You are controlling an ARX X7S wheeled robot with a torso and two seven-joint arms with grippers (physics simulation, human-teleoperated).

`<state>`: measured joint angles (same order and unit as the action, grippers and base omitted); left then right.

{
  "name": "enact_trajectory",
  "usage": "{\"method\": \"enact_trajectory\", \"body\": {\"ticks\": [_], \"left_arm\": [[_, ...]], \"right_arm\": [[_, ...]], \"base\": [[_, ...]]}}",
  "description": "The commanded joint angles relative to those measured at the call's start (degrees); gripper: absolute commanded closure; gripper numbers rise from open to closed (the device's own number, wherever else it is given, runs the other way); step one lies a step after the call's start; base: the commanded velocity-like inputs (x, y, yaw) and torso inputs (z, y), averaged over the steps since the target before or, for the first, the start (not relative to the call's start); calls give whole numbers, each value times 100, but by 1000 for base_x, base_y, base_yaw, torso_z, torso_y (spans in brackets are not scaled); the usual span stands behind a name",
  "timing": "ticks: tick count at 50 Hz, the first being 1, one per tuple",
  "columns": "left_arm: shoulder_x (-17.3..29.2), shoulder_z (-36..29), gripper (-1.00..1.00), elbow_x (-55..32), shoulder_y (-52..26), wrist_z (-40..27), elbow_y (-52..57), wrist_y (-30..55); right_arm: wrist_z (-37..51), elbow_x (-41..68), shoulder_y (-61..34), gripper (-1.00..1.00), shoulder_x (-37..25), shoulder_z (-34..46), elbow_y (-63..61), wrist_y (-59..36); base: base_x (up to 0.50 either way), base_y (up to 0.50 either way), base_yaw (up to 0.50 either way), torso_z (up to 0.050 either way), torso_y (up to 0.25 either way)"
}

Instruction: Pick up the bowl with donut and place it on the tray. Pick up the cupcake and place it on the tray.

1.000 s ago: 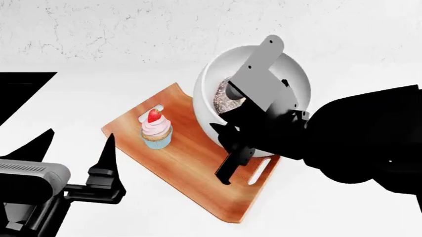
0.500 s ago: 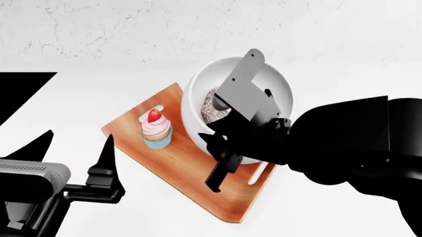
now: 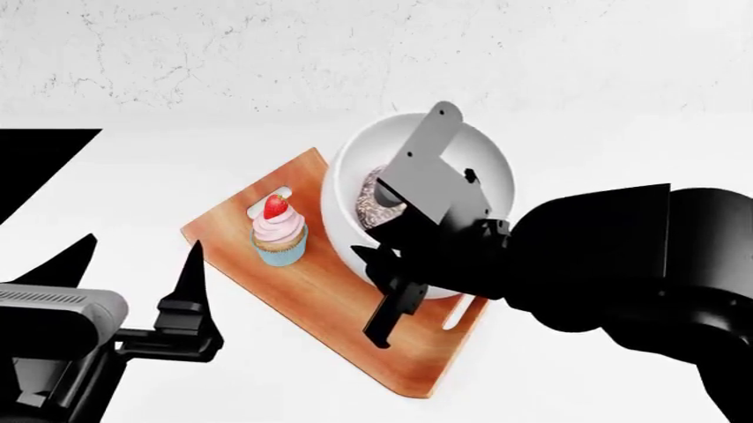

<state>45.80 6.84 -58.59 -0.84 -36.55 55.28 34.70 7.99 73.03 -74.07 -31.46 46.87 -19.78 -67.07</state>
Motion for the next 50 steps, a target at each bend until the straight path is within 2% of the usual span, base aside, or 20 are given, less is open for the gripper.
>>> {"method": "enact_trajectory", "body": {"ticks": [1, 46, 47, 50], "left_arm": [[5, -56, -100, 6, -39, -10, -27, -17], [18, -204, -100, 13, -125, -44, -118, -95], [20, -203, -100, 10, -122, -47, -117, -97], [24, -203, -100, 7, -114, -54, -113, -105]], "right_arm": [[-19, -176, 3, 100, -25, 20, 10, 51], [-190, -397, 209, 100, 33, 257, 160, 323], [-187, -400, 205, -100, 34, 255, 162, 327], [-165, -399, 191, -100, 24, 244, 155, 331]], "base": [[0, 0, 0, 0, 0], [0, 0, 0, 0, 0], [0, 0, 0, 0, 0], [0, 0, 0, 0, 0]]}}
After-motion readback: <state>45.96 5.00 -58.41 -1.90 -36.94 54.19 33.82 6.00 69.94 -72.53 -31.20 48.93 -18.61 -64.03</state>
